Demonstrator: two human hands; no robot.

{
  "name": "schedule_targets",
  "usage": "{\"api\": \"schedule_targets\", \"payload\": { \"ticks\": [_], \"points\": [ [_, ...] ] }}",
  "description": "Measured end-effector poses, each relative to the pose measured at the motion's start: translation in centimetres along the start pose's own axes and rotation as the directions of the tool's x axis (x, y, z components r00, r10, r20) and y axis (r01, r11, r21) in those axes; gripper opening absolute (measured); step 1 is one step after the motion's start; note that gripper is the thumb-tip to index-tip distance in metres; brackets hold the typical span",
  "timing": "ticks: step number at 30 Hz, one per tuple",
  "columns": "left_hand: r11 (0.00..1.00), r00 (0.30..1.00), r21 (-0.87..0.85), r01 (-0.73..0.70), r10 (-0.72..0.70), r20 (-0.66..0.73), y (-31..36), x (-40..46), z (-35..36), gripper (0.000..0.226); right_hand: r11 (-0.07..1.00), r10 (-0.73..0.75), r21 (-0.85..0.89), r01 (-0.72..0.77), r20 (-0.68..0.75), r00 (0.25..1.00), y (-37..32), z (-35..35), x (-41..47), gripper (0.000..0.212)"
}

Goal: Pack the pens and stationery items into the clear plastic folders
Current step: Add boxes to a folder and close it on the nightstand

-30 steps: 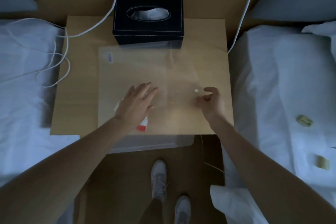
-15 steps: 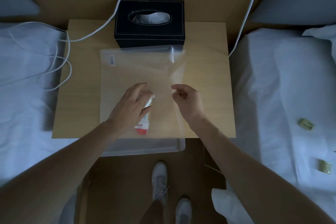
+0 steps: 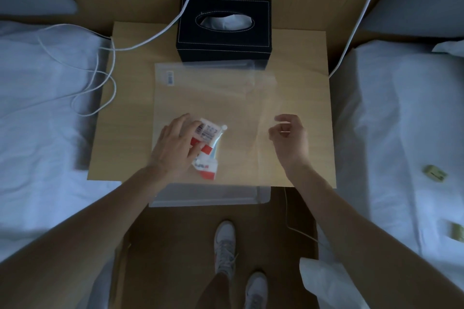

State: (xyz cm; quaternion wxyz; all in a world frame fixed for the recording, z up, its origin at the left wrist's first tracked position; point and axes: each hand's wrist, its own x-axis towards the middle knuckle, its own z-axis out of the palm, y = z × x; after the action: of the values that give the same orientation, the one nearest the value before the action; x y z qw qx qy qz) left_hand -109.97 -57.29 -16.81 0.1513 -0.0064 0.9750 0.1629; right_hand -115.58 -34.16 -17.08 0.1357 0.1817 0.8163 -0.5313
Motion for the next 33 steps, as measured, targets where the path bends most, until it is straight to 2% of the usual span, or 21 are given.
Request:
{"api": "schedule_targets", "payload": {
  "ticks": [3,6,10,12,15,19,22,25,28,31,33],
  "points": [
    [0.998,0.998,-0.004,0.061,-0.061,0.013,-1.1,-0.6,0.2,0.054,0.995,0.032,-0.097,-0.035,-0.030,0.999,1.5,-1.6,0.3,0.030],
    [0.989,0.989,-0.036,0.145,-0.145,0.020,-2.0,-1.6,0.3,0.054,0.972,0.132,-0.196,-0.130,-0.001,0.991,2.9,-2.2,0.1,0.042],
    [0.972,0.976,-0.087,0.219,-0.217,0.036,-2.6,-3.3,0.3,0.056,0.953,0.170,-0.249,-0.173,-0.034,0.985,3.5,-1.7,-0.6,0.051],
    [0.966,0.974,-0.121,0.228,-0.225,0.041,-2.6,-4.1,0.3,0.055,0.944,0.152,-0.283,-0.167,-0.074,0.986,3.4,-1.2,-1.1,0.058],
    [0.960,0.974,-0.161,0.228,-0.224,0.044,-2.5,-5.0,0.4,0.054,0.913,0.041,-0.398,-0.086,-0.120,0.992,3.4,-0.4,-2.1,0.061],
    [0.966,0.977,-0.144,0.214,-0.211,0.033,-2.4,-5.7,0.5,0.055,0.937,-0.090,-0.346,0.043,-0.119,0.989,2.8,0.0,-3.9,0.055],
    [0.984,0.986,-0.066,0.163,-0.162,0.032,-2.0,-6.2,0.8,0.055,0.961,-0.103,-0.270,0.064,-0.131,0.986,2.5,-0.3,-5.6,0.050],
    [0.992,0.989,-0.006,0.124,-0.123,0.079,-1.1,-6.7,1.1,0.057,0.966,-0.144,-0.231,0.115,-0.115,0.983,2.9,-0.7,-7.5,0.041],
    [0.989,0.983,-0.027,0.148,-0.144,0.116,0.1,-7.2,1.7,0.061,0.955,-0.221,-0.224,0.192,-0.115,0.968,3.6,-0.9,-9.6,0.036],
    [0.986,0.977,-0.033,0.162,-0.156,0.146,1.1,-7.9,2.7,0.064,0.964,-0.226,-0.185,0.191,-0.189,0.956,4.6,-1.0,-11.6,0.038],
    [0.986,0.975,-0.025,0.162,-0.156,0.160,1.8,-8.3,3.3,0.065,0.979,-0.176,-0.146,0.141,-0.265,0.948,5.6,-1.1,-12.8,0.040]
  ]
}}
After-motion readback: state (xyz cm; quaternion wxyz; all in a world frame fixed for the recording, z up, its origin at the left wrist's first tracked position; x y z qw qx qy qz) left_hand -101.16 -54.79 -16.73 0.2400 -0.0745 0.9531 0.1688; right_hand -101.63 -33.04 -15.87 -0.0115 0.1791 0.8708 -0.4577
